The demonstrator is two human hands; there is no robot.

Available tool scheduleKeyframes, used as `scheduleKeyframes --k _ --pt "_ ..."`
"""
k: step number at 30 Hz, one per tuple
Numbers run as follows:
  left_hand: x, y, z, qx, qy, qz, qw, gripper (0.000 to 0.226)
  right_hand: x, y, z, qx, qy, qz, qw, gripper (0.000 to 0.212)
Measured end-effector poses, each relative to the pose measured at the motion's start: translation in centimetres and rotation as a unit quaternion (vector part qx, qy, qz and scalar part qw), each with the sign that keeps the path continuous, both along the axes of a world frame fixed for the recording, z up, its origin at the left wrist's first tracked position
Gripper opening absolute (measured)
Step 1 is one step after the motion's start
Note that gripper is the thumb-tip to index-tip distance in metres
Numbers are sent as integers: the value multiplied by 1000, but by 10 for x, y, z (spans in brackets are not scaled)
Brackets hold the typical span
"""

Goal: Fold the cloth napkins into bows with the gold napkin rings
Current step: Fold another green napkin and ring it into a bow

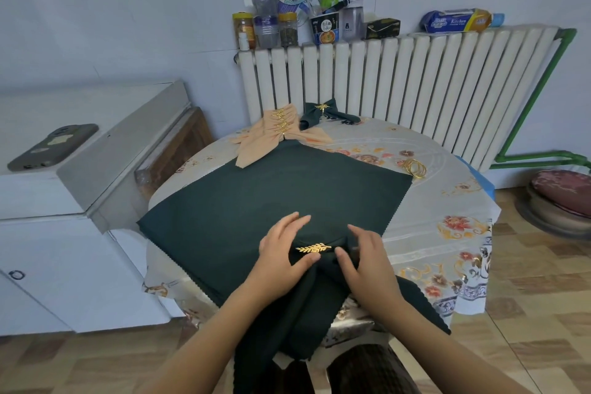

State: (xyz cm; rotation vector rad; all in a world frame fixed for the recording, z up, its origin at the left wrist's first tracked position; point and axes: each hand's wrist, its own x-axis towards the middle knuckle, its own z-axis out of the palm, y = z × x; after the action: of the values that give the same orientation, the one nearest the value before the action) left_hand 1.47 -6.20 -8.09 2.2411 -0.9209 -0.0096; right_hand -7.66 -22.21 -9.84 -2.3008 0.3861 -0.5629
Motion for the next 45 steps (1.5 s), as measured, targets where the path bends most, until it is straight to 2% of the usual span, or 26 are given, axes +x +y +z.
scheduleKeyframes --k 2,5,9,12,15,18,20,22,23,25,27,29,32,35,38,41,45 --pt "7 -5 4 58 22 -50 997 51 -8 1 0 -31 7 -47 998 39" --pt "10 -12 -1 89 14 -35 995 39 -17 6 -3 3 -8 -27 1000 16" --pt "6 -13 -8 61 -15 -6 998 37 -30 26 -9 10 -48 32 998 23" --pt "0 -13 -6 46 -20 0 999 37 -36 37 -12 -6 -26 66 997 21" --pt "-4 -12 -5 25 -18 -4 1000 38 -32 30 -4 -25 -11 32 999 20" --pt "-5 -11 -8 7 -11 -5 1000 40 -15 17 9 16 -34 -41 998 29" --pt "-5 -12 -9 0 -7 -9 1000 42 1 6 15 54 9 -47 997 37" --pt "-5 -11 -10 -4 1 -15 1000 45 13 -2 17 78 81 -14 993 27" --pt "-6 -10 -9 -6 11 -15 1000 47 16 -3 18 88 108 -3 990 21" --pt "-10 -8 -6 -23 60 7 998 57 18 -4 16 107 100 -7 989 22" --pt "-13 -7 -1 -64 133 75 986 60 17 -3 16 137 56 -27 989 27" --pt "-14 -7 4 -90 210 147 962 52 15 0 16 172 9 -47 984 32" --pt "-11 -10 13 -144 287 173 931 53 15 8 27 204 -51 -69 975 34" --pt "-16 -19 24 -226 210 199 930 45 17 14 42 190 -101 -87 973 31" --pt "-21 -29 40 -257 135 219 932 37 26 9 58 161 -126 -86 975 29" --pt "-2 -38 51 -264 146 200 932 33 44 -9 71 166 -120 -70 976 24" --pt "52 -59 67 -282 186 200 920 18 90 -44 80 280 -71 -48 956 27"
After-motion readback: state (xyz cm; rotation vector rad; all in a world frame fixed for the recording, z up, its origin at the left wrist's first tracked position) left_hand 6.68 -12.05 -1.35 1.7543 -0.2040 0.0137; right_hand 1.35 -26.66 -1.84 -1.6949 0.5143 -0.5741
